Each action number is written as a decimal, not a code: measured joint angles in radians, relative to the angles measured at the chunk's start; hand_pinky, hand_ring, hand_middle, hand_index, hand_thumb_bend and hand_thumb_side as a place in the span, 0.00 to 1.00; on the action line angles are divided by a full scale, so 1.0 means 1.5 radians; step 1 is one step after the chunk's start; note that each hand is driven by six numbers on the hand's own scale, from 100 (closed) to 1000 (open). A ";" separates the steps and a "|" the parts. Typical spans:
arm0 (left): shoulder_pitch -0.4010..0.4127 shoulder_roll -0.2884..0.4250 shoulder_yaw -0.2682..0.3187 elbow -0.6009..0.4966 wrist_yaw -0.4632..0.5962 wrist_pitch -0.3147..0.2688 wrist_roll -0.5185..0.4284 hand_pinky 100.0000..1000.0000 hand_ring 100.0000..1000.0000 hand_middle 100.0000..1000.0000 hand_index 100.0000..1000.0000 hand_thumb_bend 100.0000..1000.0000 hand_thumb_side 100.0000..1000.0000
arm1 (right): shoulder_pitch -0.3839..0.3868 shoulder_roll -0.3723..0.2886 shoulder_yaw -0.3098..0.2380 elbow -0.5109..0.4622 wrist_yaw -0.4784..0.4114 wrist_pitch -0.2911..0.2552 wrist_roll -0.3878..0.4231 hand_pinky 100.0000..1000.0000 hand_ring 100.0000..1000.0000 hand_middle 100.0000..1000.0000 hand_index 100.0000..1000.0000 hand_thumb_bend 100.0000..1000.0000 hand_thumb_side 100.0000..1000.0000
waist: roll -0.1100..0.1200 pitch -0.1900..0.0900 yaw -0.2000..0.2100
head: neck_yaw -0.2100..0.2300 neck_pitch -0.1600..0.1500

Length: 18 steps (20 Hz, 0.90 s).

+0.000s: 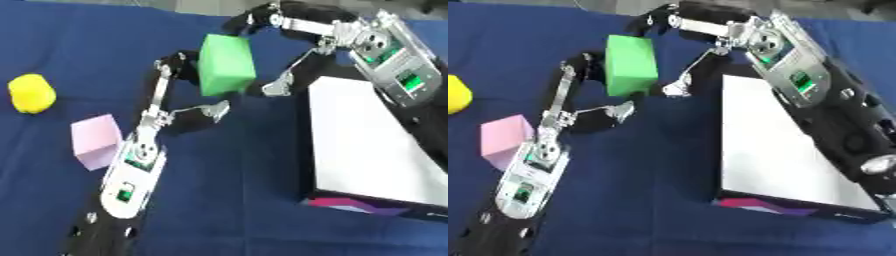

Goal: Pick up the objects with one hand, pass them to the other hand, and then place them into the box on the other side of the table.

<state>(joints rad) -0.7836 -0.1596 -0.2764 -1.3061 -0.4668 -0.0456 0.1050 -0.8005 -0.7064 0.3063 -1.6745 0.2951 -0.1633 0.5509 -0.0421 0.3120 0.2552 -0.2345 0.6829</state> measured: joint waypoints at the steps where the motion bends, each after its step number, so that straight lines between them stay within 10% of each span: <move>1: 0.000 0.000 0.000 0.000 0.000 -0.001 -0.001 0.68 0.45 0.33 0.49 0.00 0.11 | 0.000 0.000 0.000 0.003 0.000 0.001 -0.001 0.85 0.93 0.77 0.94 0.32 0.27 | 0.000 0.001 0.000 | -0.001 0.000; 18: -0.001 0.000 -0.001 0.004 -0.030 -0.028 -0.005 0.68 0.45 0.34 0.49 0.00 0.05 | 0.001 0.001 0.002 0.002 -0.066 0.048 0.024 0.84 0.87 0.53 0.84 0.23 0.27 | 0.000 0.004 0.001 | -0.004 0.000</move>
<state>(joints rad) -0.7849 -0.1596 -0.2774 -1.3006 -0.5122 -0.0879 0.0971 -0.7993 -0.7055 0.3098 -1.6710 0.1965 -0.0917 0.5869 -0.0421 0.3174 0.2560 -0.2410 0.6829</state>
